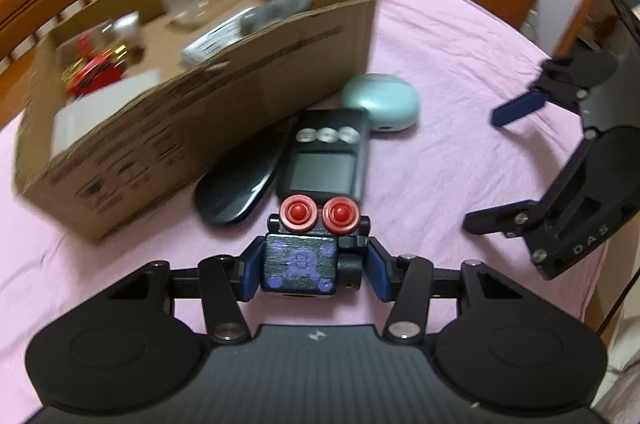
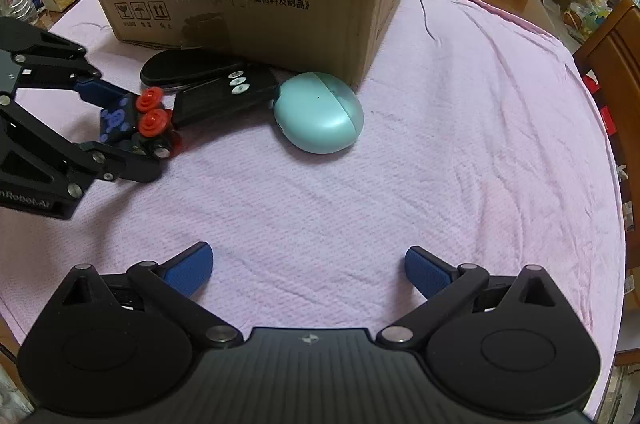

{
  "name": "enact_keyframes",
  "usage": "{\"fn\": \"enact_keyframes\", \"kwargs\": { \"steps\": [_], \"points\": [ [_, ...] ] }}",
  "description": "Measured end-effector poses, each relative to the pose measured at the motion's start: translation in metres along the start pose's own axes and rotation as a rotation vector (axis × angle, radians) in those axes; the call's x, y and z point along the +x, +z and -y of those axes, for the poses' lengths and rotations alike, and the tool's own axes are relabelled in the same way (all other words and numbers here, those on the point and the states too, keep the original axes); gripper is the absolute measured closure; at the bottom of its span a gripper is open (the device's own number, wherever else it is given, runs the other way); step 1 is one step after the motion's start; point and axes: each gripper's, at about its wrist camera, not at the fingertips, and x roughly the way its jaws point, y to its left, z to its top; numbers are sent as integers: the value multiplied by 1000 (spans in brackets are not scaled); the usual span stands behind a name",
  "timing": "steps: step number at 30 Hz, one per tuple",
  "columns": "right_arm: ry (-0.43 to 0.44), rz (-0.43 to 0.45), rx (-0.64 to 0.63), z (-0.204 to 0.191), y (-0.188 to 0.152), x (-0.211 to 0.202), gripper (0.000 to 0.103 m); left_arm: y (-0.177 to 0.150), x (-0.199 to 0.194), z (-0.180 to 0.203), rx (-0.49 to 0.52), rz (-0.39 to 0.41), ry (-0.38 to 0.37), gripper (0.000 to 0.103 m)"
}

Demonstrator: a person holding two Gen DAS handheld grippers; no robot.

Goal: Organize rigid objects
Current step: 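Grasp the blue-black robot toy with red buttons using the left tool, then grasp the teal round case with the right tool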

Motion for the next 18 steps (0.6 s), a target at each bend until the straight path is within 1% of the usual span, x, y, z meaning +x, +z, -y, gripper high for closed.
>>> {"fn": "enact_keyframes", "kwargs": {
  "steps": [2,5,7,8,9,10,11,13,15,16,18],
  "points": [
    [-2,-1,6,0,-1,1,0,-5,-4,-7,-61,-13,40,52],
    [-8,-1,18,-1,-1,1,0,-17,-11,-21,-175,-23,122,52],
    [-9,13,18,-1,-3,1,0,-24,-15,-29,-246,-21,159,51],
    [-9,21,17,0,-5,1,0,-28,-17,-34,-279,-18,179,49],
    [-9,23,17,0,-5,1,0,-31,-18,-38,-301,-17,189,46],
    [-10,19,19,0,-5,0,0,-33,-18,-40,-320,-16,194,39],
    [-11,10,22,-1,-3,0,0,-35,-18,-42,-344,-15,199,30],
    [-16,-13,35,-1,2,2,0,-40,-18,-44,-374,-16,206,19],
    [-20,-9,45,0,8,1,0,-42,-17,-45,-381,-13,206,14],
    [-18,7,49,0,11,0,0,-43,-16,-46,-378,-12,205,9],
    [-15,41,66,3,18,-4,0,-43,-15,-46,-376,-11,212,7]
  ]
}}
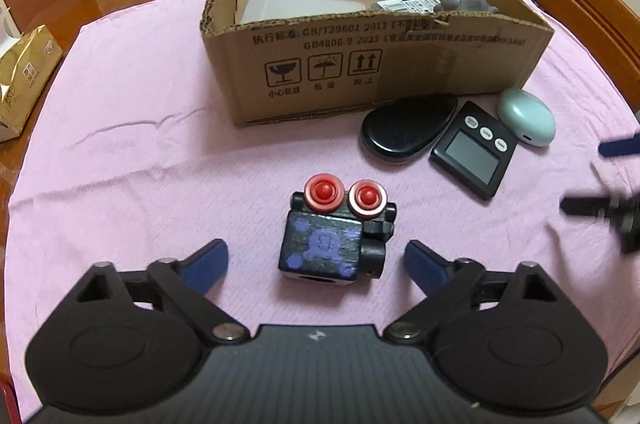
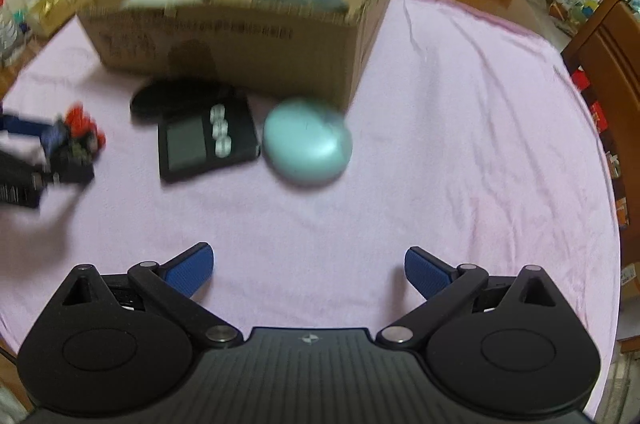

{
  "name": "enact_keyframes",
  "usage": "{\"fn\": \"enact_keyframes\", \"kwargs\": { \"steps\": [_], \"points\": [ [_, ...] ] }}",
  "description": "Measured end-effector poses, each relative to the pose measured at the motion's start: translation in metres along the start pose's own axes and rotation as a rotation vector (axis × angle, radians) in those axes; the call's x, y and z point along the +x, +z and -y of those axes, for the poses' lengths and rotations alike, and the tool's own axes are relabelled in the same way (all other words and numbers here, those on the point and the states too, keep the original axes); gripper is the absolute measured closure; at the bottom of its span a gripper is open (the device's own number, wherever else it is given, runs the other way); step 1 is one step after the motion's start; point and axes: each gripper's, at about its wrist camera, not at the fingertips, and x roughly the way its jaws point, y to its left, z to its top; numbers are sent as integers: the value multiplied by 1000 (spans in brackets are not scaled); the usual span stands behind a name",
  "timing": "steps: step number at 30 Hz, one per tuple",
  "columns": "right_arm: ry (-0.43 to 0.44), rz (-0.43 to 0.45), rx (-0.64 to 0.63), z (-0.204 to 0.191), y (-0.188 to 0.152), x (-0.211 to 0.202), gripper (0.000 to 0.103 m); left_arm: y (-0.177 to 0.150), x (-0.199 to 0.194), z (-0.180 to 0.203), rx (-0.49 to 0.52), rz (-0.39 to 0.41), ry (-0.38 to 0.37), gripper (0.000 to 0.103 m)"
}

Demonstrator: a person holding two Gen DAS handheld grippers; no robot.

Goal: Organize rigid objects
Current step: 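Grasp the teal round case with the right tool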

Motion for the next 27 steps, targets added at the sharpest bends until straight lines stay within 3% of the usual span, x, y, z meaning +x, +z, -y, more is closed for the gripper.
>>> {"fn": "enact_keyframes", "kwargs": {
  "steps": [5,11,18,25,27],
  "points": [
    [-24,78,37,6,27,2,0,2,4,2,10,-2,11,1],
    [-59,100,-45,6,49,24,0,6,7,1,14,-9,9,1],
    [-47,92,-38,11,61,41,0,8,8,0,8,-6,14,1],
    [-119,49,-1,33,54,44,0,8,9,0,5,-7,15,1],
    [-88,41,-5,41,50,42,0,8,9,0,3,-5,16,1]
  ]
}}
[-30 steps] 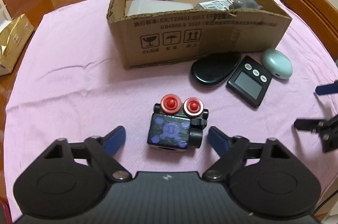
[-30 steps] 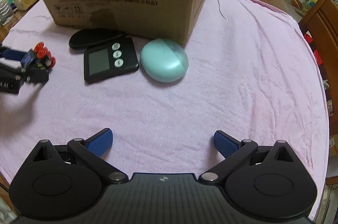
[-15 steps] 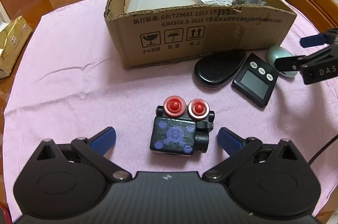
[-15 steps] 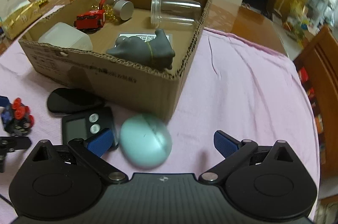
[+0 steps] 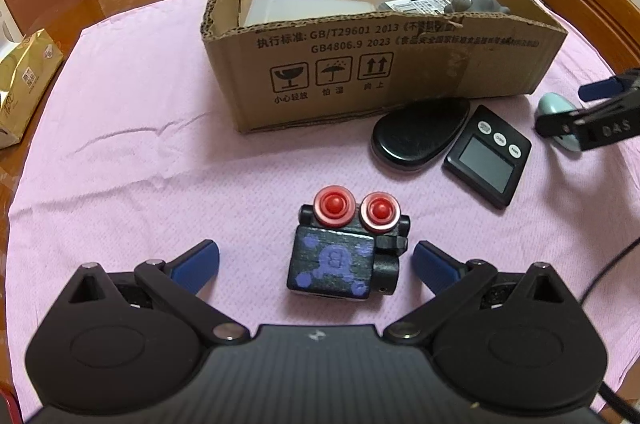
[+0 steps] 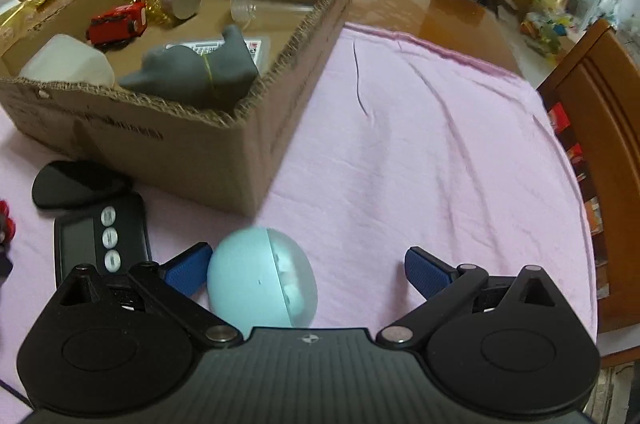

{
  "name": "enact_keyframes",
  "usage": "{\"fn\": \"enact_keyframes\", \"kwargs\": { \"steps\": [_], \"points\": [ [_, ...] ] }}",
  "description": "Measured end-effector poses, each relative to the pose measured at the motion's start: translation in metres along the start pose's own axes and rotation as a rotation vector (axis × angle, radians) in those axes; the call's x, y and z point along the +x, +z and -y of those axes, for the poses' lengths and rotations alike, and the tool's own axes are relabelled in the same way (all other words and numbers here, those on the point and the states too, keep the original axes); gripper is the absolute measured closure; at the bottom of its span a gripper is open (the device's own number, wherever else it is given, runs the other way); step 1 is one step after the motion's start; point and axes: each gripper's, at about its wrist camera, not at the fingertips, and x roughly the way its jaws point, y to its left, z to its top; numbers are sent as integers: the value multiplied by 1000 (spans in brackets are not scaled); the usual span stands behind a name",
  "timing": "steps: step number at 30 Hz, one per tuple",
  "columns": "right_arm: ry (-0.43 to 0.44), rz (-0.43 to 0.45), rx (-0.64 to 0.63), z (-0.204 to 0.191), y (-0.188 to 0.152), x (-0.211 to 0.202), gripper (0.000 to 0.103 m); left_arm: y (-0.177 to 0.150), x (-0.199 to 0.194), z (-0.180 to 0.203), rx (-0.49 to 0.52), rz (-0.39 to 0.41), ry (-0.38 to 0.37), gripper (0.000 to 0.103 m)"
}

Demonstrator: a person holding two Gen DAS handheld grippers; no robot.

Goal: Organize rigid objects
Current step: 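Grasp the teal round case with the right tool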

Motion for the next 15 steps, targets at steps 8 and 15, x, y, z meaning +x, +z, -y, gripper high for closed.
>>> {"fn": "enact_keyframes", "kwargs": {
  "steps": [8,15],
  "points": [
    [118,5,-82,2,-12,-10,13,1,1,1,-8,-1,5,1],
    [134,31,-127,-4,-11,-18,40,1,1,1,-14,-3,8,1]
  ]
}}
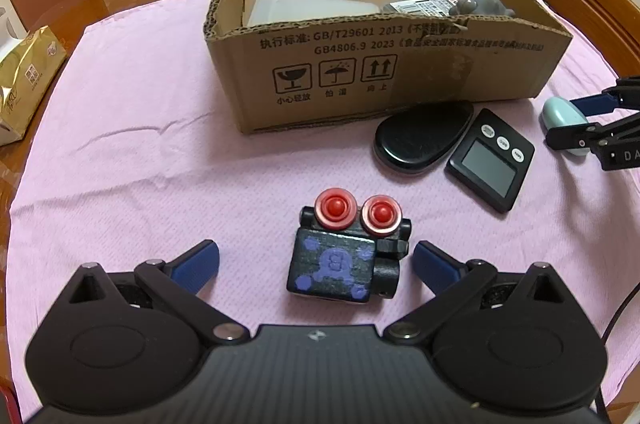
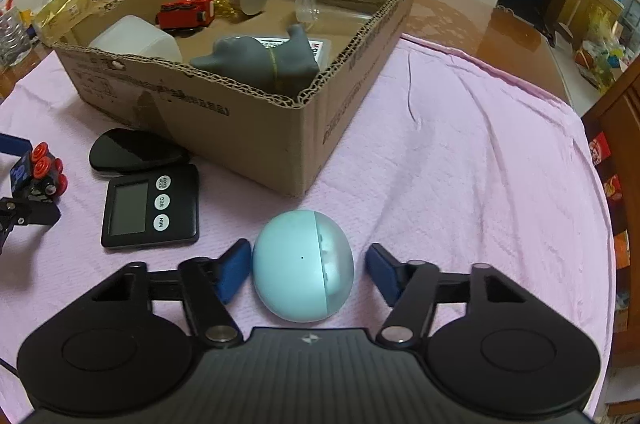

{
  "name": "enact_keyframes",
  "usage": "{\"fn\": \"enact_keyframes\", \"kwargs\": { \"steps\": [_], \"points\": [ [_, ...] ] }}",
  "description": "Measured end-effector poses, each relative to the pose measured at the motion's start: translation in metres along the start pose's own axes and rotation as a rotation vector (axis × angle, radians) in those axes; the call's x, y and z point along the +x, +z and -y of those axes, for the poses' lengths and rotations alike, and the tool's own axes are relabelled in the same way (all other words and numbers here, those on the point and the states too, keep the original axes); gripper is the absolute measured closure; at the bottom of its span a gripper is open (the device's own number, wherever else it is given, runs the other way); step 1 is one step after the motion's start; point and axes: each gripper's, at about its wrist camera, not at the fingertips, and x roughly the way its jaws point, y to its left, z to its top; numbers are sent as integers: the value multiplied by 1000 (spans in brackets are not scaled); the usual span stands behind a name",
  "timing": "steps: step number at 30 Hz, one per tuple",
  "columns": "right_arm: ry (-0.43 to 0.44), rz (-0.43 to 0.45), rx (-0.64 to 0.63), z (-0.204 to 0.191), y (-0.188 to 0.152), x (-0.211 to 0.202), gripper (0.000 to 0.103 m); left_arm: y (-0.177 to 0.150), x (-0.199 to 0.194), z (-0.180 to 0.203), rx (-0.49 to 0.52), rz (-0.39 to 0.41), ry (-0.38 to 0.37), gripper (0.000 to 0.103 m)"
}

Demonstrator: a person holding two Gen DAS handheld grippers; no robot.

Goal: Organize rigid objects
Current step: 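Grasp the teal round case with the right tool, then carry the robot toy and teal case into the box and open both tools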

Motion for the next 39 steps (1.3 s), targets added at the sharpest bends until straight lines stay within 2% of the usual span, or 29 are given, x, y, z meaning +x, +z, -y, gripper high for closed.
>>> {"fn": "enact_keyframes", "kwargs": {
  "steps": [3,7,10,15,20,24,28,39],
  "points": [
    [-3,1,-22,-3,-1,-3,45,1,0,0,-5,1,4,1],
    [-18,-12,-34,-7,0,-5,45,1,0,0,9,5,0,2],
    [-13,-33,-28,-8,-2,-8,45,1,-3,4,55,15,-7,5],
    [1,-40,-48,-12,-6,-11,45,2,-7,7,122,8,-58,21],
    [12,-37,-47,-11,-6,-10,45,4,-12,5,120,-17,-65,37],
    [22,-34,-51,-9,-5,-9,45,2,-16,5,103,-16,-87,46],
    [35,-34,-53,-8,-3,-7,44,3,-16,9,123,-9,-77,53],
    [27,-66,-90,-15,-1,-9,45,12,-23,10,161,-23,-125,53]
  ]
}}
